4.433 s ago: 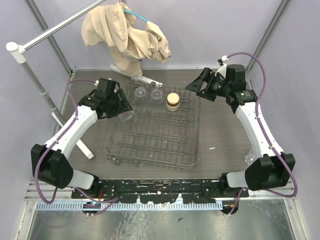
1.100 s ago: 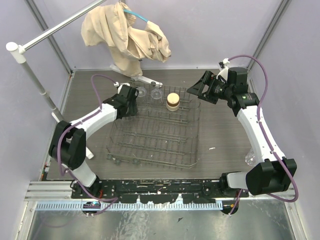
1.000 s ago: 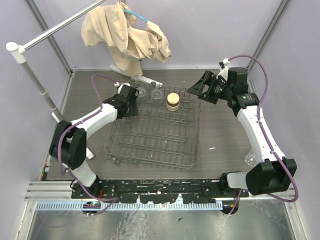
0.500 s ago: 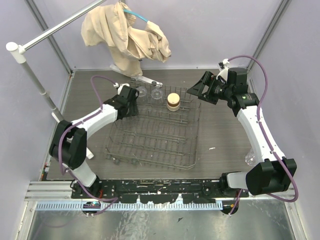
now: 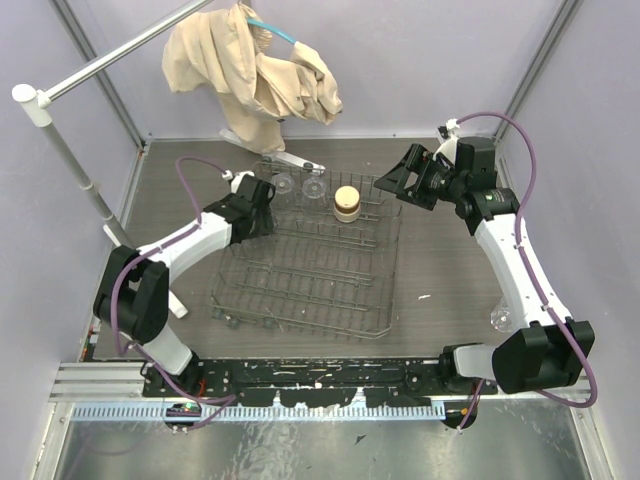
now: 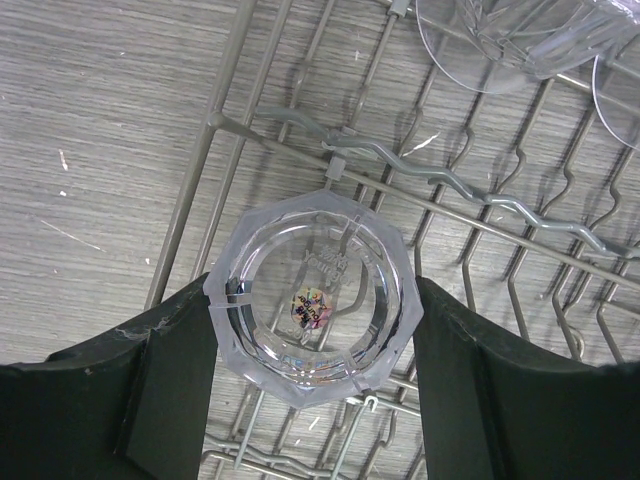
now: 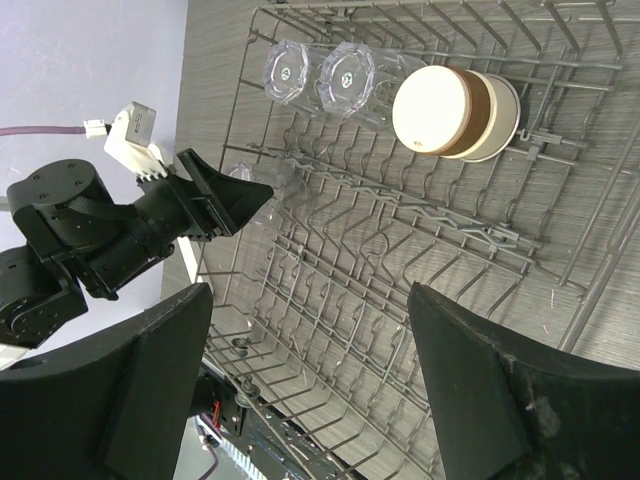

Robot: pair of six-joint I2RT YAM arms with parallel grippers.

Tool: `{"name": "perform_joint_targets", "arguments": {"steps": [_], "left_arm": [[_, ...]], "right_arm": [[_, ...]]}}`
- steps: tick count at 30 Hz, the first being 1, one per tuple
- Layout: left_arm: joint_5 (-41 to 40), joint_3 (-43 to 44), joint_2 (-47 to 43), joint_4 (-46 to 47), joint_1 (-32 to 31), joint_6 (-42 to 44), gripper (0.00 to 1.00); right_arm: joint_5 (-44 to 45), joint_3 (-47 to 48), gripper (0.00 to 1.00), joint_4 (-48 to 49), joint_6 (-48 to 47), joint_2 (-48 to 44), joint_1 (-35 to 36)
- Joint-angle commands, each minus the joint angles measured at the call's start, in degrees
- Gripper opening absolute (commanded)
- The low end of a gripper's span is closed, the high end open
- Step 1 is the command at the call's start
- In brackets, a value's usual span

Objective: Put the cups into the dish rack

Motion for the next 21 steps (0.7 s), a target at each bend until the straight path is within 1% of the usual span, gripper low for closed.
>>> {"name": "perform_joint_targets", "arguments": {"steps": [1,10,11,12,13,17,21], "left_arm": [[1.3,-1.0,-1.0,-3.3,-0.7,-1.0,0.63],[1.9,0.6,-0.1,-4.6,-1.6,-1.2,0.75],[1.9,0.9,-0.1,-4.8,-1.6,-1.2,0.81],[1.7,1.0,-0.1,-5.2,-1.6,-1.3,0.91],[1.5,1.2,0.0,-5.6,-1.6,-1.4,0.94],[1.7,1.5,-0.4,-6.1,-1.6,-1.4,0.98],[1.4,2.6,-1.7,-6.9,-1.6,-1.2,1.0]], "right_arm": [[-0.9,-0.5,0.85,1.8,-1.0,-2.4,-0.2],[-1.1,-1.0,0.85,1.9,-1.0,-2.9,-0.2],[-1.1,-1.0,0.85,1.9,-1.1,-2.9,-0.2],[-1.1,-1.0,0.85,1.9,-1.0,-2.9,-0.2],[-1.1,-0.9,0.85,1.9,-1.1,-2.9,-0.2],[-1.1,-1.0,0.85,2.0,-1.1,-2.9,-0.3],[-0.8,-1.1,0.85,1.9,-1.3,-3.0,-0.3]]}}
